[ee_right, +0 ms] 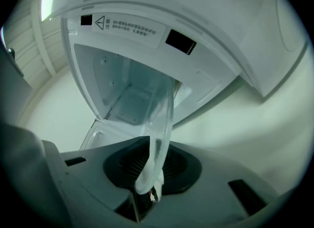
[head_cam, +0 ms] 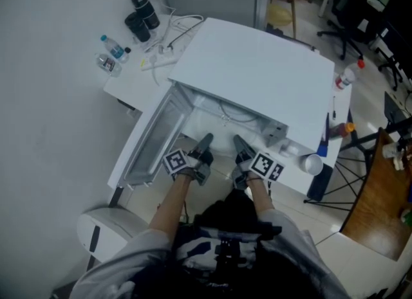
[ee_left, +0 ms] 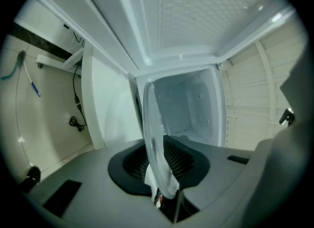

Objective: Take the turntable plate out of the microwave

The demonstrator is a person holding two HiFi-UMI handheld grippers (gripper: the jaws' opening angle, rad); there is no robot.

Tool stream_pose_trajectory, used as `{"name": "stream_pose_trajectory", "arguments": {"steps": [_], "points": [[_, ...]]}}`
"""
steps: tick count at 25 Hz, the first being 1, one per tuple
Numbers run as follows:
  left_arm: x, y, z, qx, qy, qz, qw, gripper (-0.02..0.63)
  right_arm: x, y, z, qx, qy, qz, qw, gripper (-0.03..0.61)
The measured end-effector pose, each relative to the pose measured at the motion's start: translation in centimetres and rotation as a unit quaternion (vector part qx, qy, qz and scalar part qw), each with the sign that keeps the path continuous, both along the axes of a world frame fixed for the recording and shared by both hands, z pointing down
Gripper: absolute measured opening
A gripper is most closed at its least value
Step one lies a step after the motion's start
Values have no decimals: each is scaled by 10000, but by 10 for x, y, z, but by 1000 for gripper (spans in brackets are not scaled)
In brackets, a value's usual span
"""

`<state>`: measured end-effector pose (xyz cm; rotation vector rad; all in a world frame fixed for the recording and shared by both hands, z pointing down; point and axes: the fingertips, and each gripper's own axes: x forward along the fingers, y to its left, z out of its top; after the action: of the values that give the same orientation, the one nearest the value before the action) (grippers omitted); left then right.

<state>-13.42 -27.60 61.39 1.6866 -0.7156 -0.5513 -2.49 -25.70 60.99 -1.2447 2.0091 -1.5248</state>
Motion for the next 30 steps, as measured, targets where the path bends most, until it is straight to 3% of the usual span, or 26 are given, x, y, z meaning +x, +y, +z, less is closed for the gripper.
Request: {"name": "stream_pose_trajectory", "arguments": {"steps": [3,9,21,30], "points": [[-3,-18,-1,-16,277,-313,9991,64,-1,2,0,29,69,-97,9999,57],[7,-21,-22,531,83,-221,9983,48,5,4,-9,187,125,-86,9997,71],[-2,21,-28,575,-4,-677,9960,49,-1,37,-16,489,333,-458,9972,83],[-8,56,-43,711,39,-761,9946,49,-7,70,-30,692,424,-665,9945,86]]}}
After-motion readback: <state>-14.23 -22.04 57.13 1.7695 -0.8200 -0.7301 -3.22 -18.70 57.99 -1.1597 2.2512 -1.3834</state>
